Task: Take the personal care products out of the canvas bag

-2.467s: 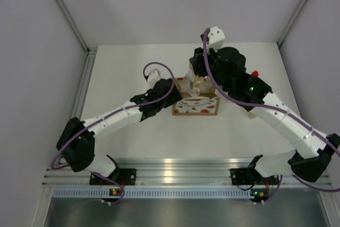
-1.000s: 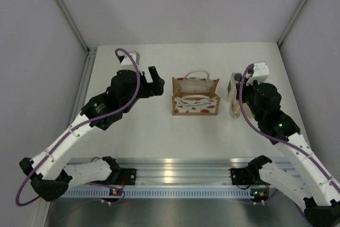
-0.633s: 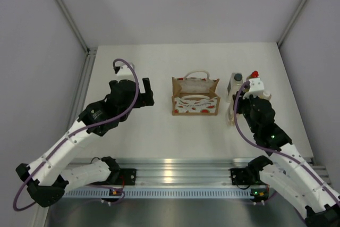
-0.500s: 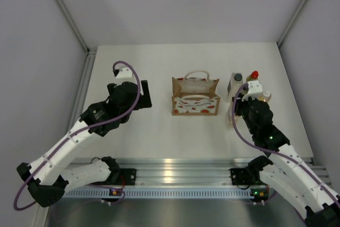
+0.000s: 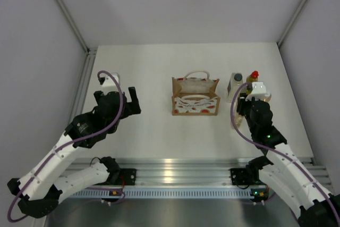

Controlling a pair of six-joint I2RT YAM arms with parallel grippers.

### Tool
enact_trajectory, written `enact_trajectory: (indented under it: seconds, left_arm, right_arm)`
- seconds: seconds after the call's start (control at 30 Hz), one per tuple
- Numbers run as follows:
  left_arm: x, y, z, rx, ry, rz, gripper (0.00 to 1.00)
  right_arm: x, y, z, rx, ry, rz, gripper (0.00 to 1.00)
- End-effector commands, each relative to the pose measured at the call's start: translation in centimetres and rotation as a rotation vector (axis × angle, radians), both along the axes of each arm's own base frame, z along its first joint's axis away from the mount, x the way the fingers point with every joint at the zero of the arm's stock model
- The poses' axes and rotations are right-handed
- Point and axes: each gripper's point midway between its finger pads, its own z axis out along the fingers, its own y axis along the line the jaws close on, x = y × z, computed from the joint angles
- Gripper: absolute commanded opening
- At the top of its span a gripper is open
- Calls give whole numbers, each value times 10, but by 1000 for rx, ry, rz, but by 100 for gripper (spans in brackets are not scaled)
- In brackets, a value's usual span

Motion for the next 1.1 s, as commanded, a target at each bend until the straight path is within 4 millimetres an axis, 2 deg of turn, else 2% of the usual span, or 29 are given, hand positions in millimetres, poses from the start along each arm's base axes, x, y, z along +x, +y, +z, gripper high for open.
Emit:
enact_trajectory:
  seconds: [0.0, 0.03, 0.17, 0.2, 0.23, 0.27, 0.3, 0.37, 0.43, 0.47, 0.67, 0.7, 0.73, 0.87, 0.9, 0.93, 1.0, 1.07]
  left_arm:
    - [-2, 12, -12, 65, 13, 26, 98]
    - [-2, 12, -12, 59, 10, 28, 98]
    - [-2, 20, -19, 53, 6, 88, 98]
    - [-3, 23, -22, 46, 11, 95, 98]
    - [-2, 23, -22, 47, 11, 96, 98]
    - [-3, 24, -22, 43, 8, 99, 98]
    - [-3, 25, -22, 41, 7, 104, 98]
    - [-3, 29, -21, 31, 0, 119, 98]
    - [-1, 35, -21, 22, 0, 152, 98]
    - [-1, 37, -22, 13, 6, 162, 98]
    - [13, 73, -22, -40, 13, 288, 98]
    - [13, 83, -21, -49, 10, 325, 98]
    - [13, 87, -19, -51, 3, 341, 98]
    - [7, 108, -11, 1, -35, 419, 98]
    - [4, 111, -6, -8, -57, 427, 98]
    - [1, 113, -3, -12, -72, 430, 98]
    - [-4, 115, 1, -21, -94, 429, 98]
    - [-12, 116, 8, -37, -127, 411, 98]
  right_arm:
    - [16, 1, 61, 117, -227, -4, 2]
    - [16, 1, 59, 118, -223, 1, 3]
    - [15, 3, 46, 104, -186, 17, 24]
    - [15, 1, 42, 97, -172, 8, 38]
    - [15, 1, 42, 97, -172, 8, 38]
    - [15, 0, 41, 96, -166, 5, 52]
    - [15, 0, 42, 99, -167, 1, 60]
    - [13, -1, 41, 101, -154, -3, 69]
    - [12, -2, 49, 109, -160, -9, 77]
    - [11, -2, 52, 116, -160, -10, 99]
    - [-4, -12, 76, 126, -81, -61, 99]
    - [-8, -15, 97, 139, -97, -71, 99]
    - [-17, -18, 89, 119, -28, -81, 99]
    - [-44, -31, 108, 109, 20, -119, 99]
    - [-50, -34, 118, 108, 12, -122, 99]
    - [-59, -38, 112, 90, 55, -129, 99]
    - [-70, -44, 119, 89, 50, -149, 99]
    - [-82, -49, 118, 73, 60, -146, 100]
